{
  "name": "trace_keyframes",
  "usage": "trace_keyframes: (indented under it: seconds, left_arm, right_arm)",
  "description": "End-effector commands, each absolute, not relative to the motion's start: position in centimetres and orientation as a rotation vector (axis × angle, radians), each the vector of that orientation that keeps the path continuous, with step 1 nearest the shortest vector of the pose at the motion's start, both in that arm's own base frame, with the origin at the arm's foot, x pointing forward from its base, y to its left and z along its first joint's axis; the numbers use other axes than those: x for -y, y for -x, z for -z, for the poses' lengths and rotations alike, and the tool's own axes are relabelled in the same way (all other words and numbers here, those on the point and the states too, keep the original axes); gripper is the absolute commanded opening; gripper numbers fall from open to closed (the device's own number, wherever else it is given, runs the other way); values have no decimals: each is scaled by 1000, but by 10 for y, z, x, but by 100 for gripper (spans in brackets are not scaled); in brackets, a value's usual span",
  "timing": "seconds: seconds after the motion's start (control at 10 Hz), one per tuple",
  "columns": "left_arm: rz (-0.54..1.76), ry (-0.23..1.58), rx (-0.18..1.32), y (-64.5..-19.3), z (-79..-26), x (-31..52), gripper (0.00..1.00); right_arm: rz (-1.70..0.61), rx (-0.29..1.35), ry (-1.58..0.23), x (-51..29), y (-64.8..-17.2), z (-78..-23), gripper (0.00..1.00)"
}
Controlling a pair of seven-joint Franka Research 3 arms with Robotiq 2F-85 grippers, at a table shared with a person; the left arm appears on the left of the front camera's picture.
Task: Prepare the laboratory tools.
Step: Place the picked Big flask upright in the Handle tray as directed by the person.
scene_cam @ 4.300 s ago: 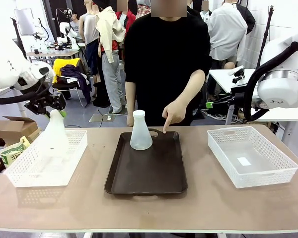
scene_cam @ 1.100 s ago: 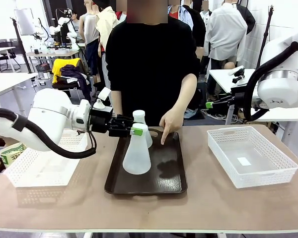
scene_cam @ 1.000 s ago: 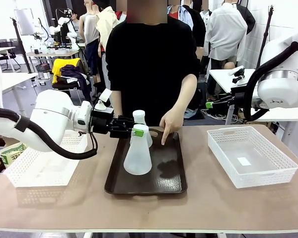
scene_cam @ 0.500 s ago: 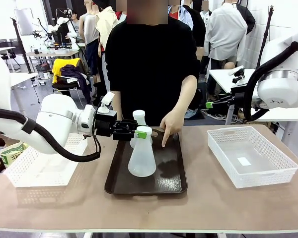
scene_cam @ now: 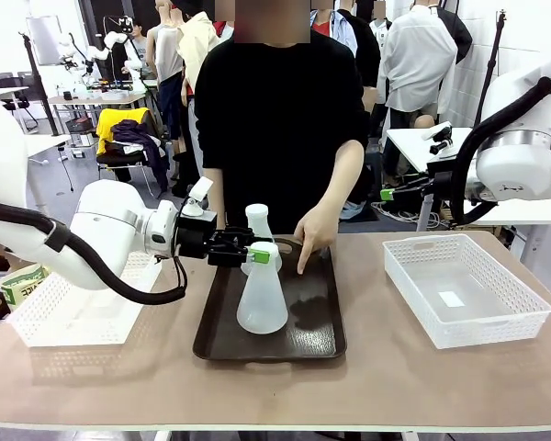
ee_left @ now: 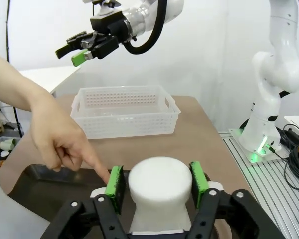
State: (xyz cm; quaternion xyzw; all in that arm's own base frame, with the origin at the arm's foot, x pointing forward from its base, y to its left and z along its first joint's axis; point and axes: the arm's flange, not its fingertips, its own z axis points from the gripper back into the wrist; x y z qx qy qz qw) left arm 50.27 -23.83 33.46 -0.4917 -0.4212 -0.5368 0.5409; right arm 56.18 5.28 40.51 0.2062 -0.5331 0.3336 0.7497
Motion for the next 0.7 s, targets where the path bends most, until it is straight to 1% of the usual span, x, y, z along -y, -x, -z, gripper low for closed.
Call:
trace_keyframes:
  seconds: [0.0,0.2,0.5,0.6]
  left_arm:
    - [1304,1171,1024,-508,-342,238,100]
    - [1305,1160,998,-507,-343,233,100]
    - [1270,1151,883,-504,-342,222,100]
    - [1261,1147,869,-504,-340,219,100]
  right_arm:
    - [-723,1146,-448,-53,-559,-406,100]
    - [-723,1146,-448,-53,-559,-406,100]
    - [-723,1146,-448,-53,-559,-406,100]
    - [-723,1146,-448,-53,-559,-406,100]
